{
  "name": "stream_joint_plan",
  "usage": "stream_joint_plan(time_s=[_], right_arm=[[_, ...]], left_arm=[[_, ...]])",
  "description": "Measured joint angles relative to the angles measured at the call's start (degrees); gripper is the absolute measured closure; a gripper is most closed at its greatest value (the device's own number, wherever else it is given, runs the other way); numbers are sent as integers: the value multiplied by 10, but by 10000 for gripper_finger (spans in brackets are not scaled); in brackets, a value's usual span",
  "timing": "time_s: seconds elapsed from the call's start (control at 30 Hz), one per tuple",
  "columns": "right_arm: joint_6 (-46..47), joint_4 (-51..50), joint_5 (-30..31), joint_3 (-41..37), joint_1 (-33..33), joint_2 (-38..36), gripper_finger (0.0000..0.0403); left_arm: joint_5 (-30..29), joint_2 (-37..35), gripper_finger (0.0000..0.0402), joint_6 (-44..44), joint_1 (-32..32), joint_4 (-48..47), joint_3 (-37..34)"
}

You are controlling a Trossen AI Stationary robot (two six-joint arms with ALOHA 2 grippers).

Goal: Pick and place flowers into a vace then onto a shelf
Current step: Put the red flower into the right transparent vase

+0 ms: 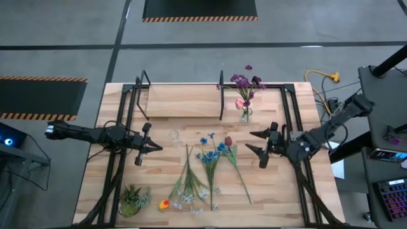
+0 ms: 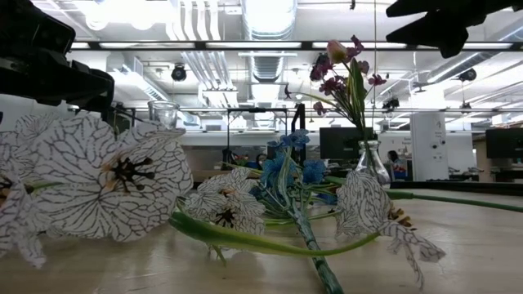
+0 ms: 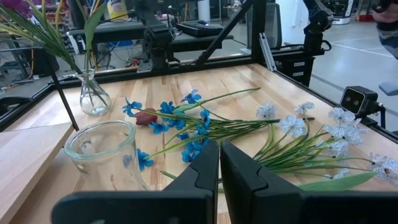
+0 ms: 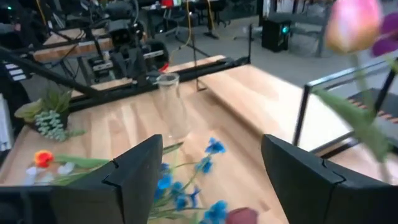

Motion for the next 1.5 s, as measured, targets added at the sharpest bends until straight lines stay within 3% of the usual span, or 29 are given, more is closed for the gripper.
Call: stream_joint_plan(time_s=[0.23,0.4,0.87,1.07,1.5], right_arm=[[61,-3,-4,34,24,76,140],[101,-9,-62,60,28,131,140],[146,-32,-60,121,26,315,140],[232,-100,-63,134,13,364,140],[280,-102,-127,140,-12,441,145]], left_arm=[[0,0,402,0,0,0,0],[0,0,402,0,0,0,0],[0,0,402,0,0,1,0],[0,0,402,0,0,1,0],[0,0,402,0,0,1,0]])
